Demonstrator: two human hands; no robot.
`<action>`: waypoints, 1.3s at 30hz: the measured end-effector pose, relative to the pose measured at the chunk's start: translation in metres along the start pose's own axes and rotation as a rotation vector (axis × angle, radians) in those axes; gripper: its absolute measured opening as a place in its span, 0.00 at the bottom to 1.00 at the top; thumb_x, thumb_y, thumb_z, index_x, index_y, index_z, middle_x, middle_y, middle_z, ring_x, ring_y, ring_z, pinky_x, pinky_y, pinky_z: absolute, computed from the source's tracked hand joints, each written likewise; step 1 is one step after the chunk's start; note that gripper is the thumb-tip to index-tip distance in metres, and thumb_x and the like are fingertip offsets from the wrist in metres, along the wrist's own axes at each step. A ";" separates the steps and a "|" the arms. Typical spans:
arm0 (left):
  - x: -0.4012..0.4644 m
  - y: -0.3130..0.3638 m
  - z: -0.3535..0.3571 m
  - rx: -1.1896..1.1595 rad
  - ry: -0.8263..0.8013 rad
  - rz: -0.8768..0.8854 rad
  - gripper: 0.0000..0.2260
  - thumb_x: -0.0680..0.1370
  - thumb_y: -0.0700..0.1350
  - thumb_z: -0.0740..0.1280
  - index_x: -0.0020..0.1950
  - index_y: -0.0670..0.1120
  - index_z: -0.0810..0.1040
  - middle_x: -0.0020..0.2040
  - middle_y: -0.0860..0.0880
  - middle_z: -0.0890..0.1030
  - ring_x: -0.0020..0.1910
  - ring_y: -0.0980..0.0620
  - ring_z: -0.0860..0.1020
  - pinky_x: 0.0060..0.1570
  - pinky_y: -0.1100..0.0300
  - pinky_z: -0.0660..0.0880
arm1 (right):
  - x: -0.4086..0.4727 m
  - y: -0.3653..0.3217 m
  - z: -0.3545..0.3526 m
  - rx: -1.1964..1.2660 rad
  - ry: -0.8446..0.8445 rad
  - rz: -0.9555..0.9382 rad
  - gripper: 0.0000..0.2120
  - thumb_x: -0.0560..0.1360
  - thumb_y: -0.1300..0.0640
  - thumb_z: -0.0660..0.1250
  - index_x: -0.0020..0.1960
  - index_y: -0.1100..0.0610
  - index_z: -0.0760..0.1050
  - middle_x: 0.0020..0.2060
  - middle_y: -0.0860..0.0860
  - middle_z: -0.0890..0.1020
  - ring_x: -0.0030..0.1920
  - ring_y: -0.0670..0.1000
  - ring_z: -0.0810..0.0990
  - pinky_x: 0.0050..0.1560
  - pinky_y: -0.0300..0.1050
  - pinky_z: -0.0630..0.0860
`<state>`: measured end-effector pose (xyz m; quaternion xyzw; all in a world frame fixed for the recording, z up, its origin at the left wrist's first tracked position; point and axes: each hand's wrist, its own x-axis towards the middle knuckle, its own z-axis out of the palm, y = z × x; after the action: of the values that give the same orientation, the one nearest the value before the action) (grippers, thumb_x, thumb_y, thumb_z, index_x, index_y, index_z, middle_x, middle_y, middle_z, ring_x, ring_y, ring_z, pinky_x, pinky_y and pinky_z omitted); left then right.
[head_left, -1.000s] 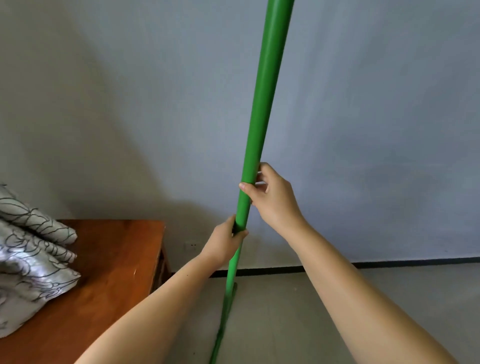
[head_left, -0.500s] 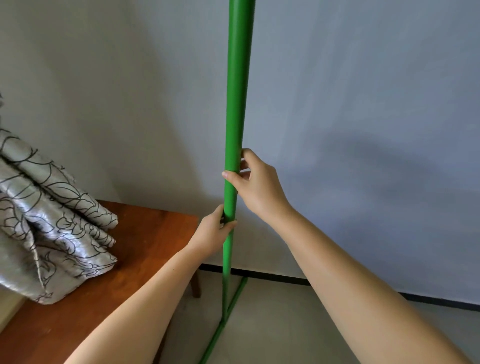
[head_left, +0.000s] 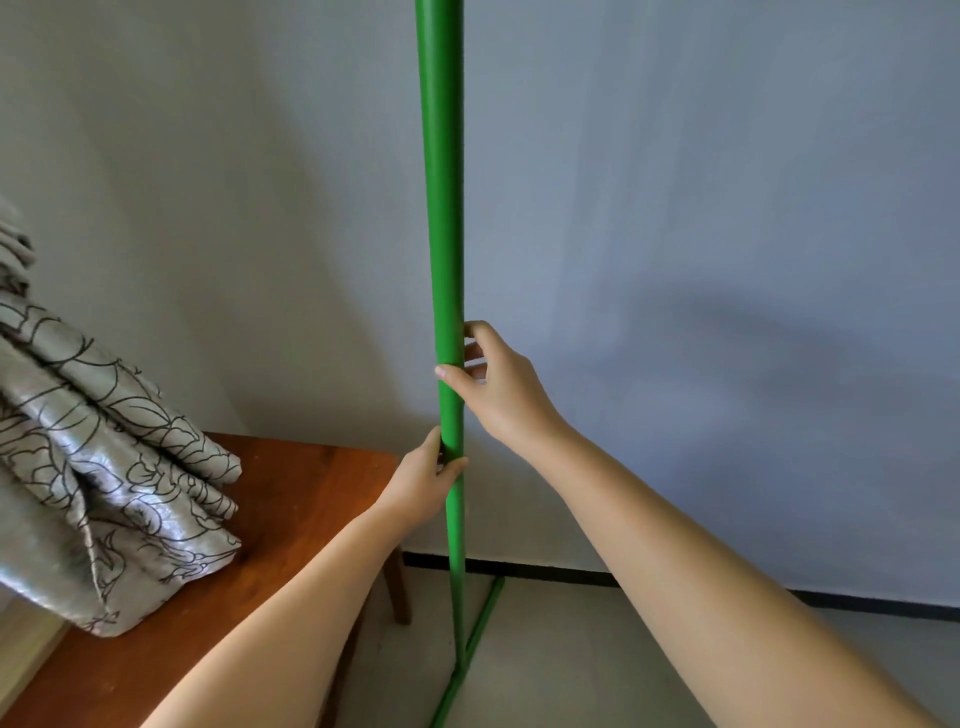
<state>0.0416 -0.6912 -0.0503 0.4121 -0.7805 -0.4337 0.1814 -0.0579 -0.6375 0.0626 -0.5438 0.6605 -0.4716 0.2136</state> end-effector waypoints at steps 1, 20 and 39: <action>-0.002 0.001 0.001 0.006 0.015 -0.014 0.11 0.76 0.44 0.61 0.57 0.44 0.68 0.52 0.41 0.78 0.51 0.46 0.77 0.49 0.55 0.72 | -0.006 0.002 -0.003 0.034 -0.022 0.026 0.21 0.72 0.53 0.66 0.63 0.51 0.65 0.53 0.50 0.76 0.52 0.51 0.79 0.55 0.49 0.76; -0.258 -0.027 0.086 -0.020 -0.268 0.150 0.25 0.71 0.42 0.63 0.54 0.73 0.65 0.55 0.58 0.78 0.55 0.70 0.73 0.51 0.78 0.70 | -0.498 0.090 -0.052 0.258 0.810 0.712 0.24 0.63 0.43 0.66 0.56 0.27 0.64 0.57 0.38 0.76 0.55 0.38 0.76 0.51 0.31 0.75; -0.338 0.173 0.414 -0.002 -0.819 0.403 0.20 0.74 0.41 0.62 0.57 0.64 0.63 0.52 0.60 0.74 0.53 0.70 0.72 0.48 0.65 0.69 | -0.750 0.123 -0.172 0.214 1.653 0.948 0.28 0.71 0.71 0.62 0.55 0.39 0.66 0.55 0.53 0.75 0.44 0.33 0.79 0.41 0.23 0.72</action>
<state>-0.1070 -0.1534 -0.1132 0.0465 -0.8521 -0.5178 -0.0612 -0.0209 0.1151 -0.1360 0.3070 0.7071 -0.6286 -0.1028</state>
